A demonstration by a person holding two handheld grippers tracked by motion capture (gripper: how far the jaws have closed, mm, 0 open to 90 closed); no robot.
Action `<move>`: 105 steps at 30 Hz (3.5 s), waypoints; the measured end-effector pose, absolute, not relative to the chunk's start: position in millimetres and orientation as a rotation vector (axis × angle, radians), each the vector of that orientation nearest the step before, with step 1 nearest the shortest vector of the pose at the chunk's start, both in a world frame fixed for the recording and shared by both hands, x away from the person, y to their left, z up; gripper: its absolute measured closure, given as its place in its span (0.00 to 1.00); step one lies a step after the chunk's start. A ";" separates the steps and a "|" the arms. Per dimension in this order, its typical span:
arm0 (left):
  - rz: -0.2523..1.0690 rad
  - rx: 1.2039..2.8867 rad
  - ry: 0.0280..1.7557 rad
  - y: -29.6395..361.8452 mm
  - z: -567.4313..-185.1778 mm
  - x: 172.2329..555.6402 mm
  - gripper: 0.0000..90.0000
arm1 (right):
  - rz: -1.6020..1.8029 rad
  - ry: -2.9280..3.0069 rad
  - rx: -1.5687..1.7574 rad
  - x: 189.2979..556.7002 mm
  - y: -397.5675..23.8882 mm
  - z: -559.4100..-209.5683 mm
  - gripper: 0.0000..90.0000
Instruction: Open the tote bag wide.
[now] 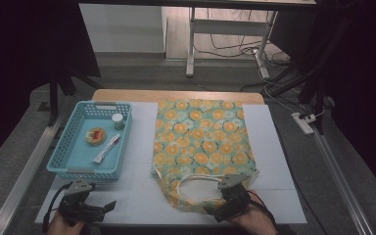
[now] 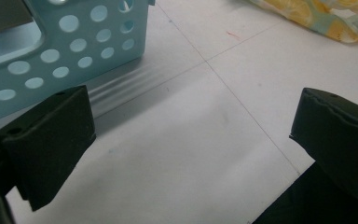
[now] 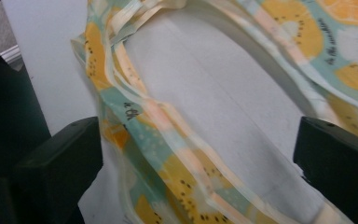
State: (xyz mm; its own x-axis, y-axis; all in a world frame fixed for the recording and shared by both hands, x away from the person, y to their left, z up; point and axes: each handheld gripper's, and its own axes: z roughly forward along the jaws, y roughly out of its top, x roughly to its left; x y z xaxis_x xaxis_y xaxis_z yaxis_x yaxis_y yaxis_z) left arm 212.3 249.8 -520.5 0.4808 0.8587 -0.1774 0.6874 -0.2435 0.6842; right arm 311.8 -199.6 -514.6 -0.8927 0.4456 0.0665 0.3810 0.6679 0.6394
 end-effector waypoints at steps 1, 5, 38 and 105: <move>0.302 2.008 1.276 249.7 -520.4 212.3 0.00 | 1.028 2.791 0.668 312.7 -197.1 -516.0 0.08; 0.302 2.010 1.276 249.4 -520.5 212.4 0.00 | 1.019 2.808 0.640 312.9 -193.9 -516.5 0.19; 0.297 2.020 1.270 249.0 -520.6 212.9 0.00 | 1.161 2.860 0.615 334.2 -190.6 -484.2 0.99; 0.280 2.008 1.283 250.7 -521.3 214.2 0.00 | 1.076 2.603 0.924 541.9 -159.4 -492.4 0.99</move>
